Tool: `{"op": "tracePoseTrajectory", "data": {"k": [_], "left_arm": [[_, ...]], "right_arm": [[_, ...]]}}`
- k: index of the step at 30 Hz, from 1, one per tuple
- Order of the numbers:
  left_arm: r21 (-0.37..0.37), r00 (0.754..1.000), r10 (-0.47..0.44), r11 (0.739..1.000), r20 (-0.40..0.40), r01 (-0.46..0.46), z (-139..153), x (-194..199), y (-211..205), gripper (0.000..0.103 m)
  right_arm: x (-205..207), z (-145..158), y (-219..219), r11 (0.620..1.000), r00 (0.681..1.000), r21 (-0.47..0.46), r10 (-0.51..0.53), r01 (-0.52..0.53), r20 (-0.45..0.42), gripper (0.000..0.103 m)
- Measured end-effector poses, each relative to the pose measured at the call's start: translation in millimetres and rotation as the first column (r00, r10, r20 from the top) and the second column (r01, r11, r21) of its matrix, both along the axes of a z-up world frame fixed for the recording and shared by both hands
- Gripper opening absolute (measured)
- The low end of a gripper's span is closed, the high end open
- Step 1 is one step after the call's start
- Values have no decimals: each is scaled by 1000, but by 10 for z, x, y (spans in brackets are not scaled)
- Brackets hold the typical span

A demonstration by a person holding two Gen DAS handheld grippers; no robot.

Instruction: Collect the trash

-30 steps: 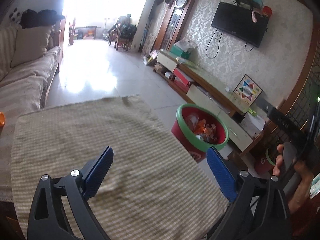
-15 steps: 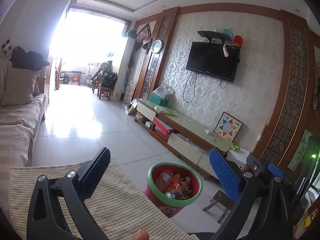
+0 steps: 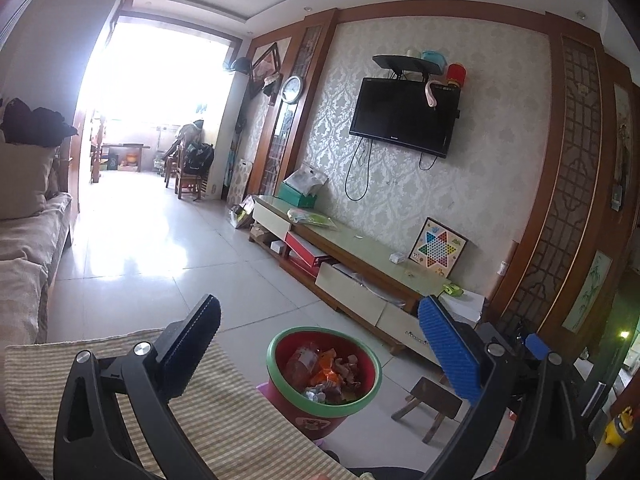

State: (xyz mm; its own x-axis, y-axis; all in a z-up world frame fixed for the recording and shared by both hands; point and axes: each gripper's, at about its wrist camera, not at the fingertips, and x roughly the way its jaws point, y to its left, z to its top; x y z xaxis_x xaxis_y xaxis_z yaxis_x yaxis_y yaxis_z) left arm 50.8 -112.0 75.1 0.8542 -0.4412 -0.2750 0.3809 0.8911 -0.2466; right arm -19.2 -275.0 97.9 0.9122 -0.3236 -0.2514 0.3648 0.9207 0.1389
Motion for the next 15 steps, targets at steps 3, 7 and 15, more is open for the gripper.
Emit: {"op": "tracePoseTrajectory", "data": {"k": [3, 7, 15], "left_arm": [[0, 1000, -6, 1000, -9, 6, -16, 9, 25, 95], [16, 1000, 21, 1000, -13, -21, -5, 26, 27, 95], [93, 1000, -8, 996, -11, 9, -20, 17, -92, 95]], "right_arm": [[9, -12, 24, 1000, 1000, -3, 6, -6, -3, 98], [-2, -6, 54, 1000, 1000, -10, 10, -10, 1, 98], [-35, 35, 153, 999, 1000, -48, 9, -9, 14, 98]]}}
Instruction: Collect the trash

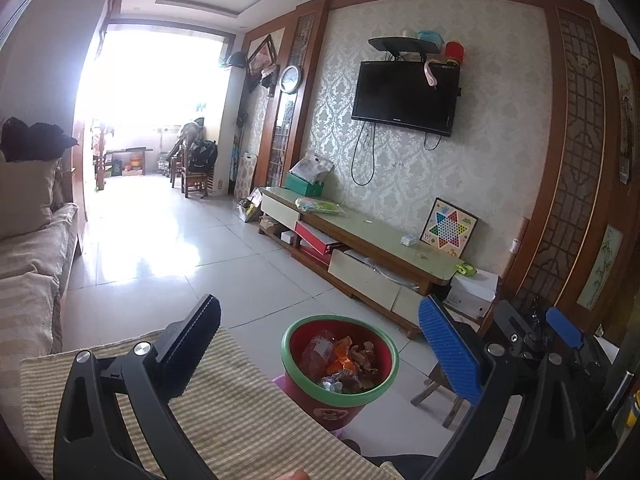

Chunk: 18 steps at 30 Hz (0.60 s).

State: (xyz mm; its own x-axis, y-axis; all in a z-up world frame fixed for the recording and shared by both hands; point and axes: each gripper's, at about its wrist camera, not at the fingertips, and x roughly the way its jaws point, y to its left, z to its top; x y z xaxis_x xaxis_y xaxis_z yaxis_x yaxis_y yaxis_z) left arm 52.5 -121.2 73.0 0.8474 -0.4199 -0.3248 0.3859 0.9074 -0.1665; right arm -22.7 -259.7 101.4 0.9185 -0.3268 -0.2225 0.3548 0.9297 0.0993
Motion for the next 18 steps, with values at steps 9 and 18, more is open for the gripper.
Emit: {"op": "tracePoseTrajectory", "data": {"k": [9, 18], "left_arm": [[-63, 986, -161, 985, -43, 158, -28, 95, -180, 95], [-42, 968, -248, 968, -43, 246, -45, 100, -493, 95]], "right_arm": [[-94, 38, -37, 995, 996, -40, -90, 91, 16, 98], [-316, 160, -239, 977, 980, -77, -196, 198, 38, 98]]}}
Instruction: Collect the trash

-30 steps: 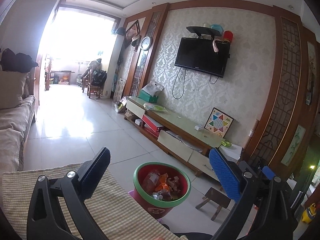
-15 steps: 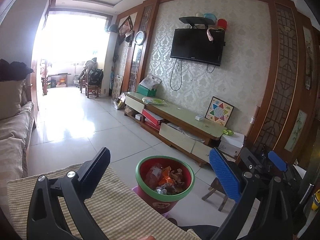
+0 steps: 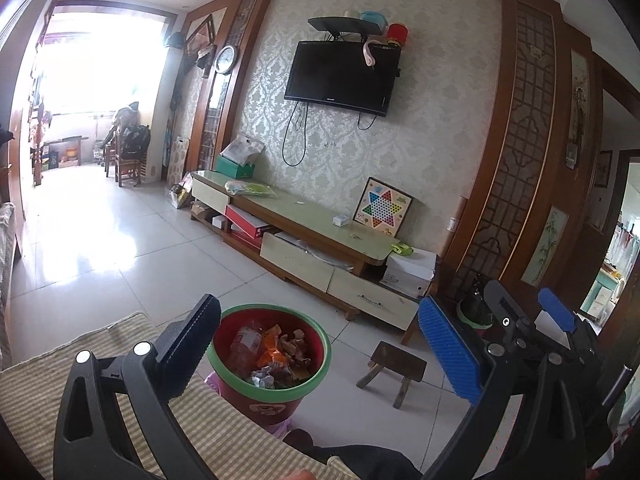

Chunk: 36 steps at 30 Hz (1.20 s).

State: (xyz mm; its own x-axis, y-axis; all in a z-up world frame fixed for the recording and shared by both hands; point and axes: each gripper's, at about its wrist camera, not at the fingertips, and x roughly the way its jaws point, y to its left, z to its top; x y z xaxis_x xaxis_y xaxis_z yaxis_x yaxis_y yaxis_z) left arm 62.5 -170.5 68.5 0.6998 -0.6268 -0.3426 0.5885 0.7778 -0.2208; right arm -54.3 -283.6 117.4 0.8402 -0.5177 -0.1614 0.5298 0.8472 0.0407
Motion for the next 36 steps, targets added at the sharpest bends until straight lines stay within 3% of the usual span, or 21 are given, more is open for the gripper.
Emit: {"op": "tracePoseTrajectory", "data": {"k": [11, 31, 36], "left_arm": [[10, 1000, -10, 1000, -18, 10, -13, 1, -90, 95], [12, 998, 33, 999, -47, -32, -54, -3, 90, 95], [19, 996, 60, 998, -59, -59, -205, -36, 202, 95]], "right_arm": [[-65, 15, -151, 998, 998, 19, -52, 51, 19, 98], [41, -43, -45, 999, 1000, 36, 10, -10, -5, 98], [146, -141, -2, 998, 997, 40, 55, -53, -50, 98]]}}
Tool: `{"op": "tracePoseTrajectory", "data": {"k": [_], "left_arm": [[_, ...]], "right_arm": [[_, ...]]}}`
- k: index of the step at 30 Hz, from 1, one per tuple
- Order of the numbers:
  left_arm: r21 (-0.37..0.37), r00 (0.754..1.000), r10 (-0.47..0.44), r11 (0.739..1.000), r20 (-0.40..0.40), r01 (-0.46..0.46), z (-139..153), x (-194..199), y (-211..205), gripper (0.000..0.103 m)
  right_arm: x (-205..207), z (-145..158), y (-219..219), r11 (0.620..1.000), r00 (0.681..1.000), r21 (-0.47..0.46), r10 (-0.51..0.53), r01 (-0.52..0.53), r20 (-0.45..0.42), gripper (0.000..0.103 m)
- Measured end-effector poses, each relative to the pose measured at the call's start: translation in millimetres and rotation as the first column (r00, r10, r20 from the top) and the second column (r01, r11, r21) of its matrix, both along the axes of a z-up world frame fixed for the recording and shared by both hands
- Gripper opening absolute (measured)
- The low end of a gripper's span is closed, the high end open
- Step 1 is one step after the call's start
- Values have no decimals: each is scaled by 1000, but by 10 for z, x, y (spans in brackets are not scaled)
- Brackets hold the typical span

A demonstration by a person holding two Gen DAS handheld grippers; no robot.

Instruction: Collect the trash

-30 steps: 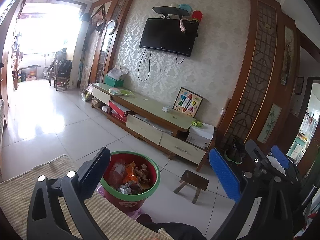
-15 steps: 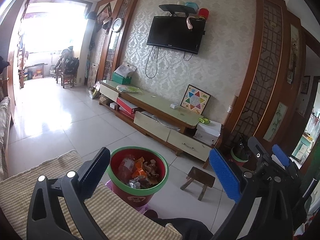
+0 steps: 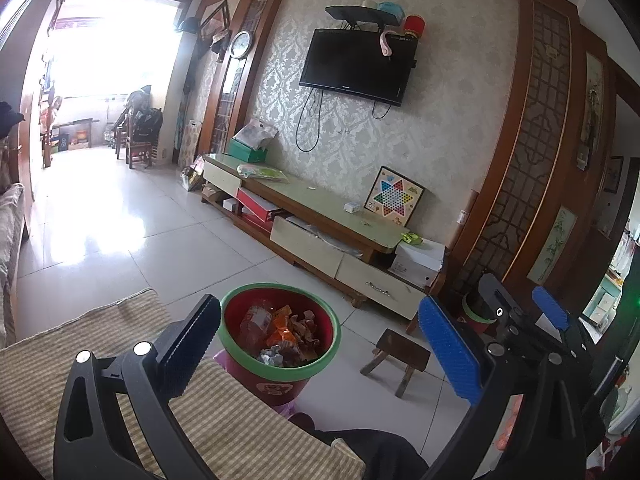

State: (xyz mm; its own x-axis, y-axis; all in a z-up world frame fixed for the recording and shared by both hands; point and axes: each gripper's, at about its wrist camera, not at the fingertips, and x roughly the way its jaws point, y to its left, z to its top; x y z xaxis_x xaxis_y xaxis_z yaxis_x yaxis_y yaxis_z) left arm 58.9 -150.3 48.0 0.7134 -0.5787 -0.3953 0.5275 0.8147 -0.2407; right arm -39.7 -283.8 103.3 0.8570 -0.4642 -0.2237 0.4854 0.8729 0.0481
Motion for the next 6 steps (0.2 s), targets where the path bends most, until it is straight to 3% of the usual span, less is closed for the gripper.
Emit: {"op": "tracePoseTrajectory", "data": {"k": [3, 6], "left_arm": [[58, 990, 139, 989, -37, -137, -298, -4, 240, 95], [102, 938, 334, 940, -89, -325, -703, -123, 708, 95]], "right_arm": [[220, -185, 98, 997, 993, 12, 81, -81, -85, 98], [608, -540, 329, 974, 949, 44, 225, -220, -222, 98]]}}
